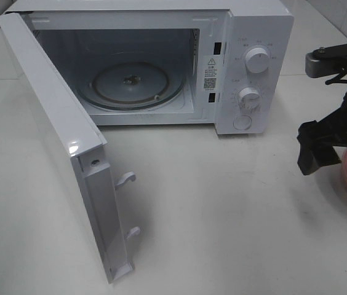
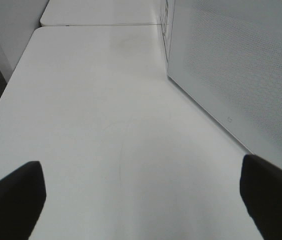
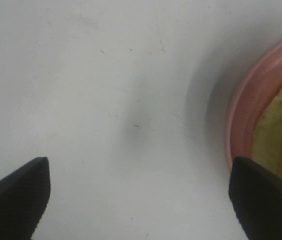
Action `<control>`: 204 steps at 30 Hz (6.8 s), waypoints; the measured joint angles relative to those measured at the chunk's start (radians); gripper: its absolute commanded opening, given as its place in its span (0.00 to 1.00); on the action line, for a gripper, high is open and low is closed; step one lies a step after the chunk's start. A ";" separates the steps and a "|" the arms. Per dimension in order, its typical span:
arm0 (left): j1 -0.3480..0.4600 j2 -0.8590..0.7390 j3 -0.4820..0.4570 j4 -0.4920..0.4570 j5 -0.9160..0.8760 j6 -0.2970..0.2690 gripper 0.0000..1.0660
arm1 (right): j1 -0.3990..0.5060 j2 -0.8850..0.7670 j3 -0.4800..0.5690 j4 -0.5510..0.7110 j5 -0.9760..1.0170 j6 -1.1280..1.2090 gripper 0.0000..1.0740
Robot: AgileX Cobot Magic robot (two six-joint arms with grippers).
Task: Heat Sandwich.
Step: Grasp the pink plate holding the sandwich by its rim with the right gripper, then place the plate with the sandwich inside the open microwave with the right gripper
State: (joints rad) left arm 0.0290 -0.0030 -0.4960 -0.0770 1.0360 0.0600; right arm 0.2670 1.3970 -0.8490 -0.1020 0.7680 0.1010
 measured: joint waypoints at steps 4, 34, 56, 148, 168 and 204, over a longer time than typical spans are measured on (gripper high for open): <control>0.000 0.000 0.000 0.000 0.000 0.000 0.95 | -0.064 -0.001 0.000 -0.001 0.011 -0.016 0.88; 0.000 0.000 0.000 0.000 0.000 0.000 0.95 | -0.202 0.149 -0.001 -0.050 -0.103 -0.017 0.83; 0.000 0.000 0.000 0.000 0.000 0.000 0.95 | -0.202 0.363 -0.001 -0.050 -0.227 0.005 0.80; 0.000 0.000 0.000 0.000 0.000 0.000 0.95 | 0.142 0.168 -0.002 -0.340 0.159 0.211 0.01; 0.000 0.000 0.000 0.000 0.000 0.000 0.95 | 0.441 0.099 -0.002 -0.314 0.221 0.211 0.01; 0.000 0.000 0.000 0.000 0.000 0.000 0.95 | 0.652 0.089 -0.002 -0.309 0.137 -0.101 0.00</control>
State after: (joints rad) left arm 0.0290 -0.0030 -0.4960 -0.0770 1.0360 0.0600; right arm 0.9190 1.4860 -0.8510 -0.4110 0.9050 0.0000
